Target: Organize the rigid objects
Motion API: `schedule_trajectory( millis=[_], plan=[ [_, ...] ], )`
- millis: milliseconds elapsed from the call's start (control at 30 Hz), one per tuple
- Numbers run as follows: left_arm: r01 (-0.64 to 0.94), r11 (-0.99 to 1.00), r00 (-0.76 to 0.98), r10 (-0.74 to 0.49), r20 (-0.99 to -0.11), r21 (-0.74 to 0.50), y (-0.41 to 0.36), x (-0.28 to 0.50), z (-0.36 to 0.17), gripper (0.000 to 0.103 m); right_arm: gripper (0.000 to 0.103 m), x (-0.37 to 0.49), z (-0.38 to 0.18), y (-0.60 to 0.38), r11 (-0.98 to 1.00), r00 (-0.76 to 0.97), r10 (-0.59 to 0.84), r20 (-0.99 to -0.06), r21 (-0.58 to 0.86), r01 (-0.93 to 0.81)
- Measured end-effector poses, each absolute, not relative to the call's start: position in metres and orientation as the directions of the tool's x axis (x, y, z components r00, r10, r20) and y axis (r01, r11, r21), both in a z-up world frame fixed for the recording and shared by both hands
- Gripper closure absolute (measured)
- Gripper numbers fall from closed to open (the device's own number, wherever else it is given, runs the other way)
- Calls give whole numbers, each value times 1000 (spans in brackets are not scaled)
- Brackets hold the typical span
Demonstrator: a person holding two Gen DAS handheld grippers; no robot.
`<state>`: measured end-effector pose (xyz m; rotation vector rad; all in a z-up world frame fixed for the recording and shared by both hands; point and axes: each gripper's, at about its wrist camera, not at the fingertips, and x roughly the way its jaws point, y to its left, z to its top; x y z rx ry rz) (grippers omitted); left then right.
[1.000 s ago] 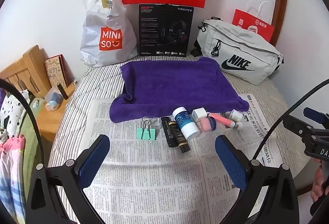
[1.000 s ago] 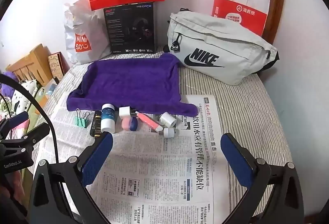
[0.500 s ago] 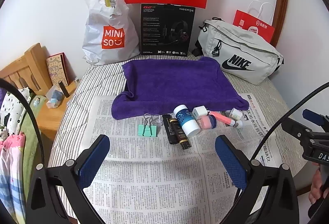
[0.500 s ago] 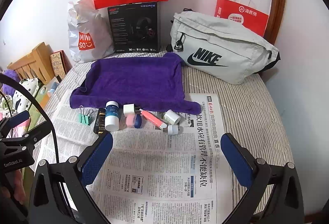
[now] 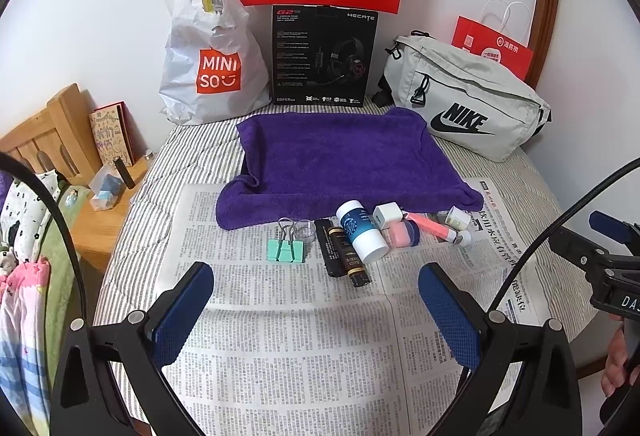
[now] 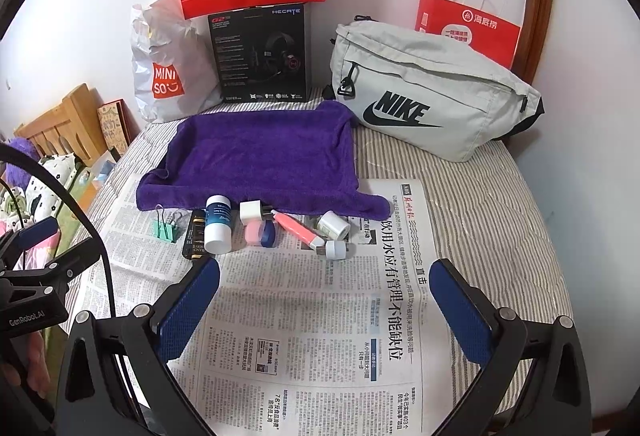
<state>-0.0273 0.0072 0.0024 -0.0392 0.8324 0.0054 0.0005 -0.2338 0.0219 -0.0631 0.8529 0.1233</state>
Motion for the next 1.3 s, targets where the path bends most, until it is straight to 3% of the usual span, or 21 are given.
schedule_trajectory(
  millis=[1300],
  plan=[
    [-15,999,667,-17,-745,-36,5,-26,7,0,0,-5,24,-234,991,660,83,-747,-5,-131]
  ],
)
